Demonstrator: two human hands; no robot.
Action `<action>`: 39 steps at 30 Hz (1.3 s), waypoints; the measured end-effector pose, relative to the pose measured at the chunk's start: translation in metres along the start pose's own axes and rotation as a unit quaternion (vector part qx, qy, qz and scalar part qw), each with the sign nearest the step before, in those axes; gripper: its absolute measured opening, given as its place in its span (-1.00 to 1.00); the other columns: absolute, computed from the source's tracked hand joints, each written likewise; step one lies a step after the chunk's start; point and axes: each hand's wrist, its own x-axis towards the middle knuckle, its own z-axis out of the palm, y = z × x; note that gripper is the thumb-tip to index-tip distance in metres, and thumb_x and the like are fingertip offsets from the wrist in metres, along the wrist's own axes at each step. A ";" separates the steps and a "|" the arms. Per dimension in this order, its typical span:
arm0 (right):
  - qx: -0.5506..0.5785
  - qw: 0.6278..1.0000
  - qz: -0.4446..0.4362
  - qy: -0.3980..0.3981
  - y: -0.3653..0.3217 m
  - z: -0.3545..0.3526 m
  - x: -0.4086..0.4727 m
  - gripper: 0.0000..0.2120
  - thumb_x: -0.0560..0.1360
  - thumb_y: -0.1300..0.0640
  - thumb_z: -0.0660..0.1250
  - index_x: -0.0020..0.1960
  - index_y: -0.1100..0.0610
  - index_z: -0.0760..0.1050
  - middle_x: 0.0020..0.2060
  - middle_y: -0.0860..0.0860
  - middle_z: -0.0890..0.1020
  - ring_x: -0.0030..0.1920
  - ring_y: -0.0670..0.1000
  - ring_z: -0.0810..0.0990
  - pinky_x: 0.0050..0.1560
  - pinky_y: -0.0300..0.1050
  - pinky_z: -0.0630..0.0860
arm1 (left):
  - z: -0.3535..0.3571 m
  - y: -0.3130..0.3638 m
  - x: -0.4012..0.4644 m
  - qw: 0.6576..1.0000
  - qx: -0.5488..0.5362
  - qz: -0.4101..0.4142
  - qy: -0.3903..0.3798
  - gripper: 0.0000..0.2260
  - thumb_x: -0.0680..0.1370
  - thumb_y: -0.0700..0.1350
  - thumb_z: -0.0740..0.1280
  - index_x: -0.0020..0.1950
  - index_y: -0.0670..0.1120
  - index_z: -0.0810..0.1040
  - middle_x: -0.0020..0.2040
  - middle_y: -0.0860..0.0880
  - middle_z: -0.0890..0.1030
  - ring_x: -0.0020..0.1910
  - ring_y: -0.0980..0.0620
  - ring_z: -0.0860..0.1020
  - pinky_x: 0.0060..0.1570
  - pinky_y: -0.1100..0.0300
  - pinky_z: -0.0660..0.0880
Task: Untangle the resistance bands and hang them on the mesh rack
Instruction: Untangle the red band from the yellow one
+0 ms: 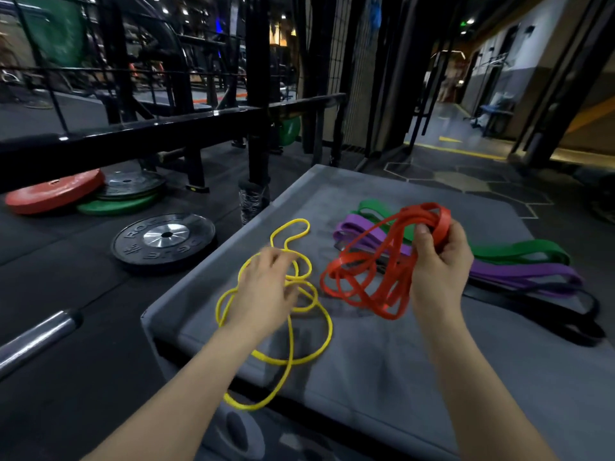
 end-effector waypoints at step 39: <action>0.102 0.965 0.172 -0.172 -0.028 -0.048 0.004 -0.88 0.51 0.28 0.27 -0.17 0.16 0.53 -0.46 -0.09 0.61 -0.45 -0.15 0.53 -0.43 -0.30 0.48 | -0.027 0.046 0.014 0.702 -0.685 -0.191 0.026 -0.81 0.60 -0.09 0.18 -0.19 -0.05 0.47 -0.37 0.05 0.51 -0.42 0.14 0.49 -0.38 0.24 0.46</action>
